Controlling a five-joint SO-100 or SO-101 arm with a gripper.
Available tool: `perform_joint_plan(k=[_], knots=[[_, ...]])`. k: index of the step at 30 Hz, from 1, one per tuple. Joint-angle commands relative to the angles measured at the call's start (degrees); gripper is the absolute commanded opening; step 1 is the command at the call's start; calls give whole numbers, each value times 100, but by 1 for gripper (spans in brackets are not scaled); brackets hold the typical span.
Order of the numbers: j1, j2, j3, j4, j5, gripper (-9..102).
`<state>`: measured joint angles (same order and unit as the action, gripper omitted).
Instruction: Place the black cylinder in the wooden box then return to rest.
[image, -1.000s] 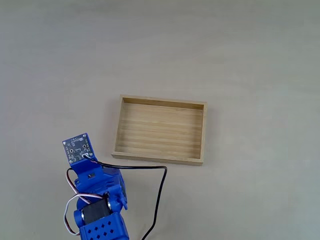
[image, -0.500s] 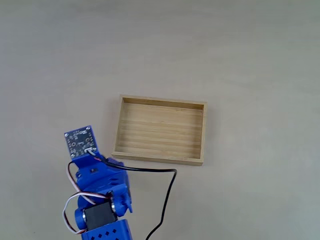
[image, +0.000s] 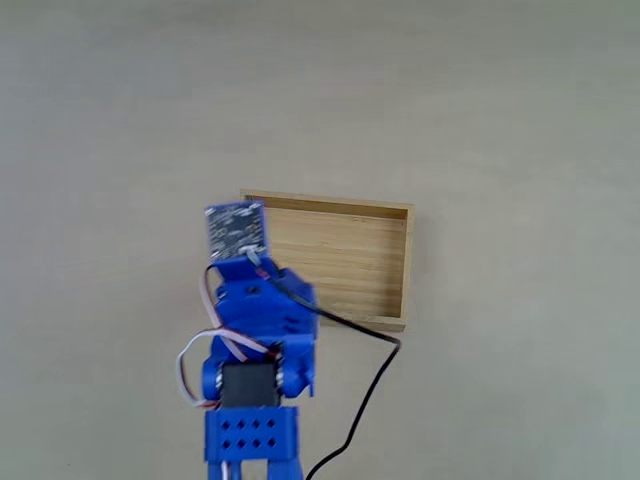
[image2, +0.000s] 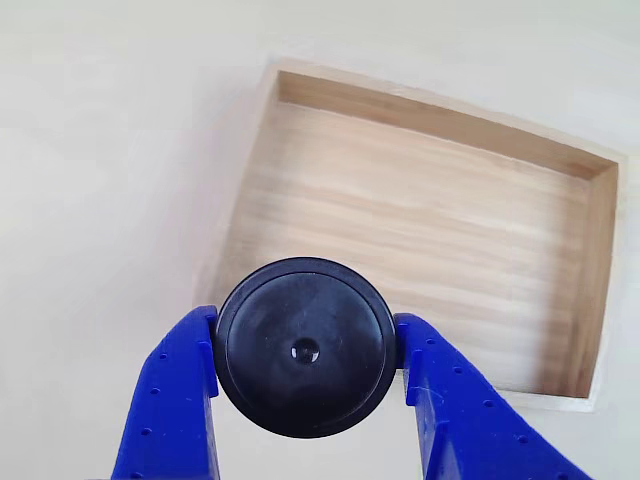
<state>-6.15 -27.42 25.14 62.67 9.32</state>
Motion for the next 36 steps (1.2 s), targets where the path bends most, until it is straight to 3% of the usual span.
perform_joint_plan(k=[1,12,36], knots=[[439,281,-940,-9,44,19],[1011,1600,-1617,-431,62,19],[870,2426,-1354,-1380,0,19]])
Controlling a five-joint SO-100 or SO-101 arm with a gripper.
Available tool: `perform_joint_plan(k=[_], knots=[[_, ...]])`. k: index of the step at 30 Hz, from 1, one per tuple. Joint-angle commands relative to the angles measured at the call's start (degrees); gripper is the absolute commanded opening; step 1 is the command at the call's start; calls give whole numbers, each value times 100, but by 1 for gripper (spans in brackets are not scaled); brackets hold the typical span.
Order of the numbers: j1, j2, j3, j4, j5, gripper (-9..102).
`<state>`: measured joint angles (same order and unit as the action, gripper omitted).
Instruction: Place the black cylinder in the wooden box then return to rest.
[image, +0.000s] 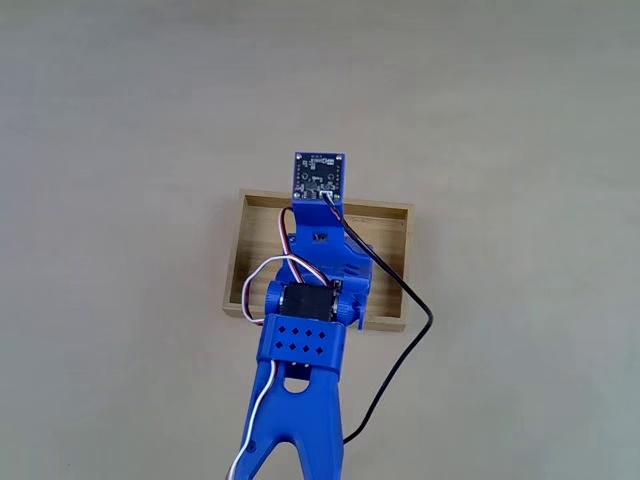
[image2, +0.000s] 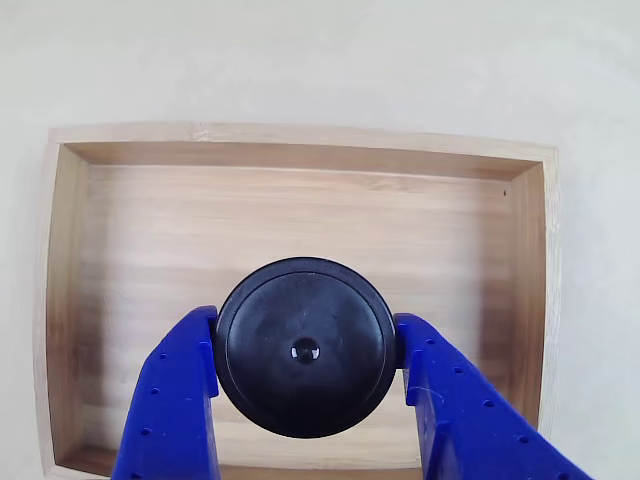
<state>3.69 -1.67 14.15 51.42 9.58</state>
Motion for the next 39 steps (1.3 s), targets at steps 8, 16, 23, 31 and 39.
perform_joint_plan(k=[8,16,23,31,39], knots=[[-176,-369,431,-554,9,19],[-176,-255,466,-791,26,19],[-167,-123,439,-853,18,19],[-158,53,387,-896,-79,19],[-167,141,343,-914,-88,20]])
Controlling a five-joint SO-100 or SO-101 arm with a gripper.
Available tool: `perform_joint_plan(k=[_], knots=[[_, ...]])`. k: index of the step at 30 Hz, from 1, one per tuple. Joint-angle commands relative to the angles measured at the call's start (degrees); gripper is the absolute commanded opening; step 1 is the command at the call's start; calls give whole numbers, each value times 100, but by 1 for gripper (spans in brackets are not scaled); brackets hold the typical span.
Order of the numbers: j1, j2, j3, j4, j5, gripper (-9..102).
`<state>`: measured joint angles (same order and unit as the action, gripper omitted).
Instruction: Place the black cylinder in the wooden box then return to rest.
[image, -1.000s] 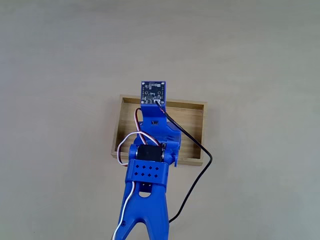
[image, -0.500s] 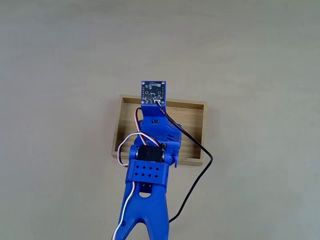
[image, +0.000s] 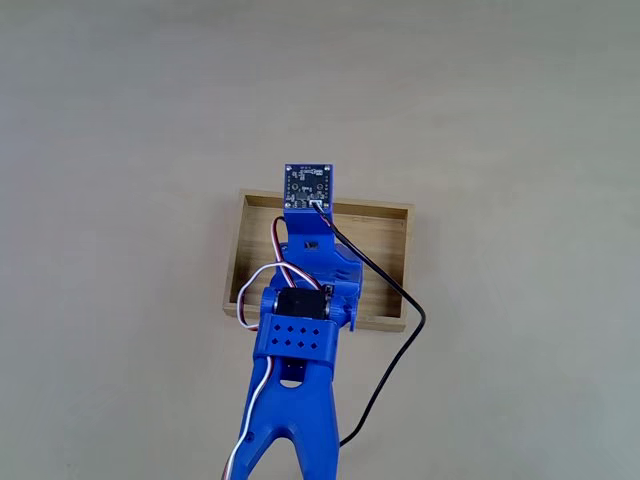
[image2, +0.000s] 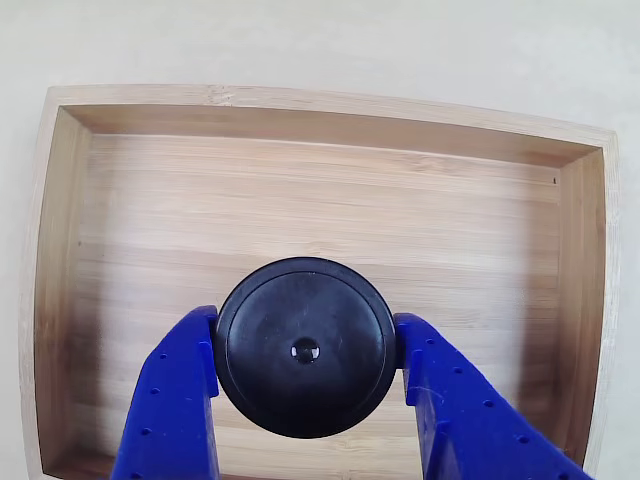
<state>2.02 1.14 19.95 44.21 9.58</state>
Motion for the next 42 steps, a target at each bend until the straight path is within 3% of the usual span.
perform_joint_plan(k=[1,12,42], knots=[[0,-141,-246,-202,-79,20],[0,-114,-255,-211,-79,26],[79,-1099,264,-176,615,29]])
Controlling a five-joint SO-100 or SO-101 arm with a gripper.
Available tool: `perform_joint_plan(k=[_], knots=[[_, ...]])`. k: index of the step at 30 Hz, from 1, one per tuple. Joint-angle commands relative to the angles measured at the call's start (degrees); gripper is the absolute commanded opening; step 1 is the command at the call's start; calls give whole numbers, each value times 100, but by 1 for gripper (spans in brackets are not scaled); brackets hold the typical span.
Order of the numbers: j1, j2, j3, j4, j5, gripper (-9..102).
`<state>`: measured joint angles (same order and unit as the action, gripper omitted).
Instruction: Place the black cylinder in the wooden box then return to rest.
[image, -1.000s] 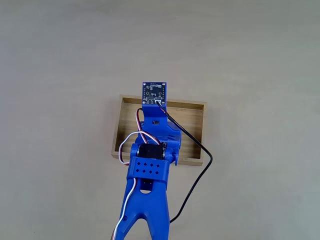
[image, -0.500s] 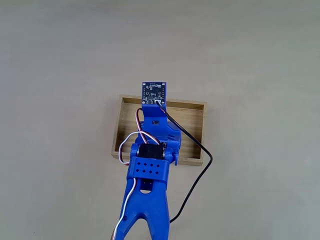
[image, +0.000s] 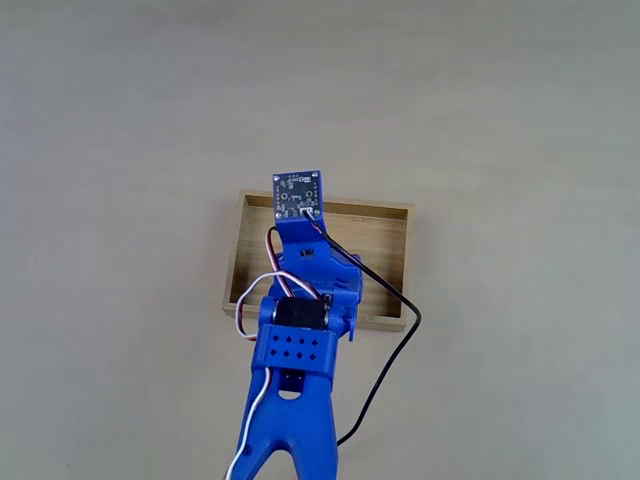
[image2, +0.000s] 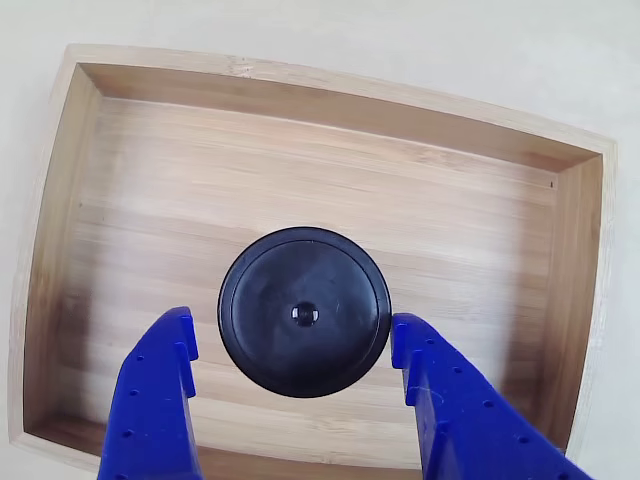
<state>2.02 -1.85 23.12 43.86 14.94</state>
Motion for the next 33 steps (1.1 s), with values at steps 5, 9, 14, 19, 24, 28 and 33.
perform_joint_plan(k=[5,9,14,19,24,28,33], knots=[[70,-1028,44,-141,176,30],[79,-1318,202,-141,316,31],[0,-1978,510,-141,79,31],[-141,-2874,932,-88,-369,30],[-246,-3981,1459,334,-729,27],[-255,-5036,2013,729,-896,24],[-167,-6267,2689,1090,-1002,19]])
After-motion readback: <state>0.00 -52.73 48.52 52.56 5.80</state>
